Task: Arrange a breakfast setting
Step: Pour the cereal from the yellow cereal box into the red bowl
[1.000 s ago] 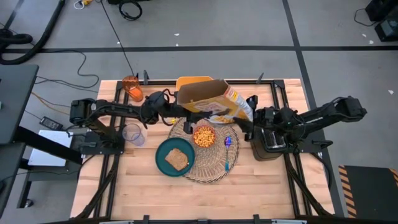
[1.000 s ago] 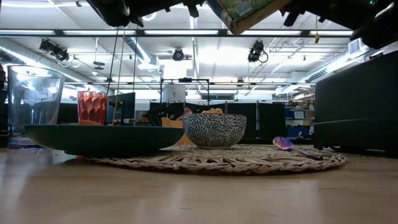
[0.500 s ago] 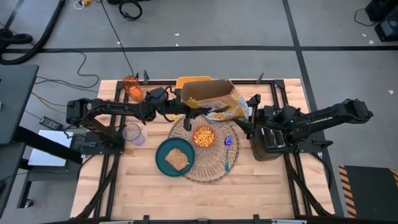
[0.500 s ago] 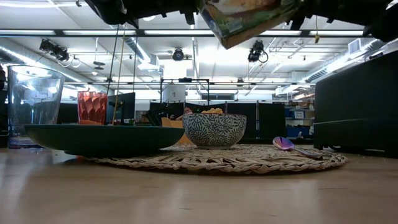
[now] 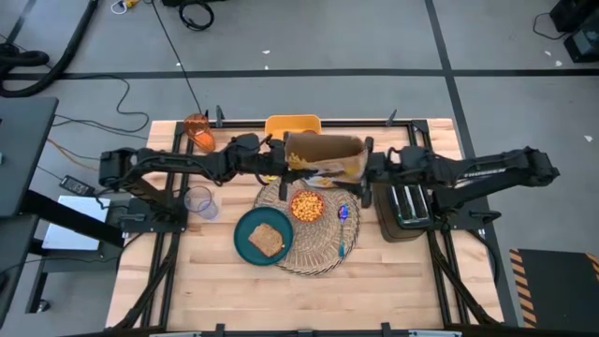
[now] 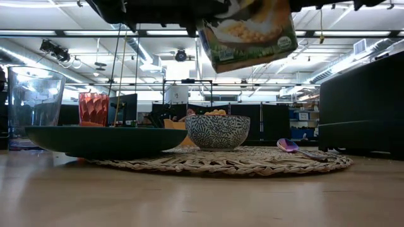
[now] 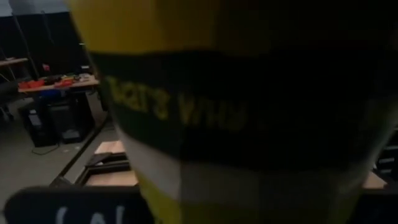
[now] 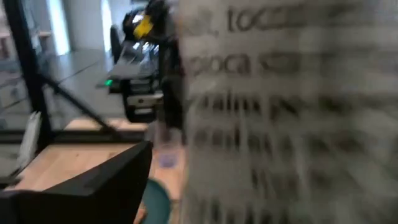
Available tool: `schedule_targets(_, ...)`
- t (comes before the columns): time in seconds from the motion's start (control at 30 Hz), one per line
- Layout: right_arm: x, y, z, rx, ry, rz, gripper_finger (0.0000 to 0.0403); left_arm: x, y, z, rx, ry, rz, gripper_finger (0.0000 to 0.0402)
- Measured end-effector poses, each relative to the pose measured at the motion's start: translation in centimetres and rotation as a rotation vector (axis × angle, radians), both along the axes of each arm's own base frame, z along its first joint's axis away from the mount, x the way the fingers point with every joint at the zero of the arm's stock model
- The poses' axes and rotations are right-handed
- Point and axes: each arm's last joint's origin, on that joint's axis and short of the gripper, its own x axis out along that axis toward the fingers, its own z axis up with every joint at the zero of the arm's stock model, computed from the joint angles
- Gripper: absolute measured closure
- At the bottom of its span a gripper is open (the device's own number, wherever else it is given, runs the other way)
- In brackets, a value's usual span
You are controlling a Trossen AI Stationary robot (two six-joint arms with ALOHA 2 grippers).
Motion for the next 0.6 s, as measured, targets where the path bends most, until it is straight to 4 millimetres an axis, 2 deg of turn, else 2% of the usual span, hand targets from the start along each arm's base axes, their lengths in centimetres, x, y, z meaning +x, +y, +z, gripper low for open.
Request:
schedule_targets(0.13,0.96,-0.13,-0.06,0.032,0.015,-0.006,0.0093,0.02,0.05,-0.23,0.001,0.020,0.000,0.0305)
schedule_targets(0.6,1.01,-0.50,0.14,0.073,-0.012,-0.049,0.0282,-0.37,-0.03,0.27,0.021,0.018,0.006,0.0292)
